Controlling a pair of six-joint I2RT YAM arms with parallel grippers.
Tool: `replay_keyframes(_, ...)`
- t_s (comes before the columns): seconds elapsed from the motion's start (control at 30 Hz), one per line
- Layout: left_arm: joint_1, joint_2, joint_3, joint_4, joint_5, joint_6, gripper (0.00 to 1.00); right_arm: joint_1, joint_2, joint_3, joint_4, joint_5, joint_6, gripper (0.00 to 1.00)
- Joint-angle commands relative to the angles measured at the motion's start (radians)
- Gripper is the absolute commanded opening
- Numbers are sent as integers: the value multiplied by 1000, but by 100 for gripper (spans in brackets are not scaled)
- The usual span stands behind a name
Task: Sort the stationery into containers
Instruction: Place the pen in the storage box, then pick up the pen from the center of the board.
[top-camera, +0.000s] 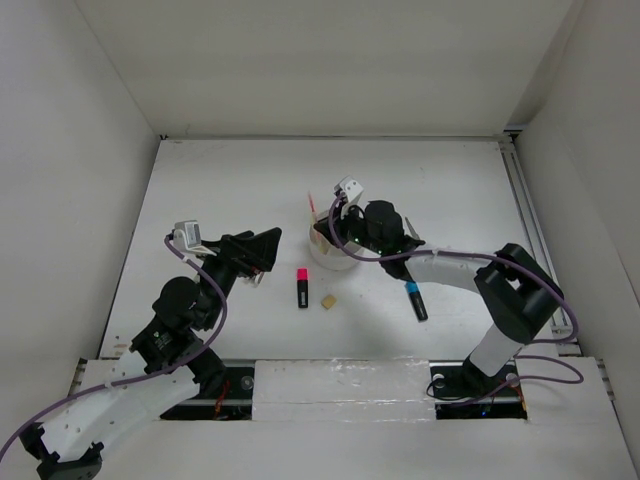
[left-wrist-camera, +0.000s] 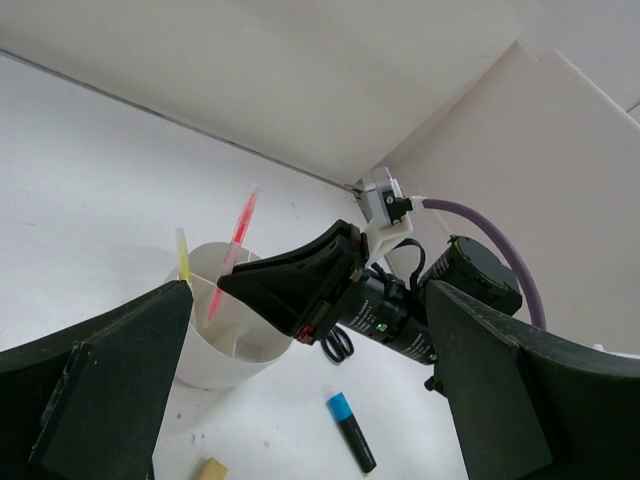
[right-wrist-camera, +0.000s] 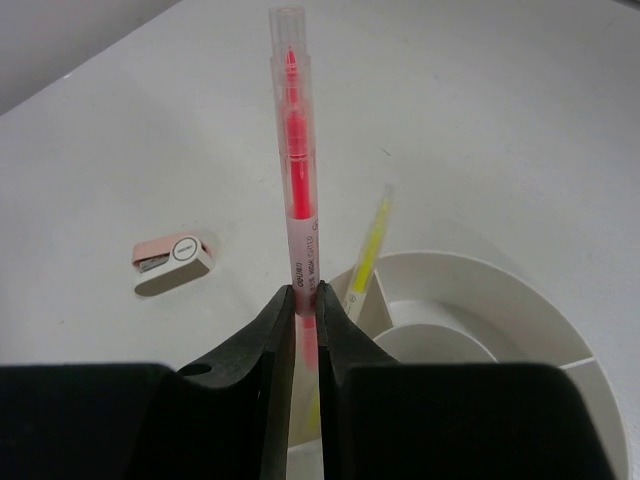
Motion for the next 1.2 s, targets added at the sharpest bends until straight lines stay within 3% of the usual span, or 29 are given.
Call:
replay_keyframes(0.0, -4, 3, -3, 32, 3, 8, 100, 8, 6, -9, 64, 26, 7, 15)
replay_keyframes(0.13, -4, 3, -3, 32, 3, 8, 100, -1, 15, -18, 64, 26, 18, 15)
replay_keyframes(0.23, -4, 3, -3, 32, 3, 8, 100, -1, 16, -29, 74, 26, 18, 24)
replay_keyframes(0.3, -4, 3, -3, 32, 3, 8, 100, 11, 5, -53, 83, 38, 27, 40)
replay_keyframes(0.43, -4, 3, -3, 32, 3, 8, 100, 20, -6, -76, 112, 49, 36, 54)
replay_keyframes(0.73, -4, 3, -3, 32, -8, 8, 100, 75, -170, -112, 112, 50, 55, 65)
replay_keyframes(0.77, -4, 3, -3, 15, -20, -12, 100, 85, -220, -112, 98, 60, 55, 76)
replay_keyframes(0.8, -4, 14, -3, -3, -43, -12, 100, 94, -247, -112, 60, 87, 55, 81)
replay_keyframes(0.83, -4, 26, -3, -14, -55, -27, 100, 107, -273, -101, 34, 103, 55, 97)
replay_keyframes(1.17, -4, 134, 65, -301, -324, -286, 100, 138, -573, -38, -423, 348, 33, 100)
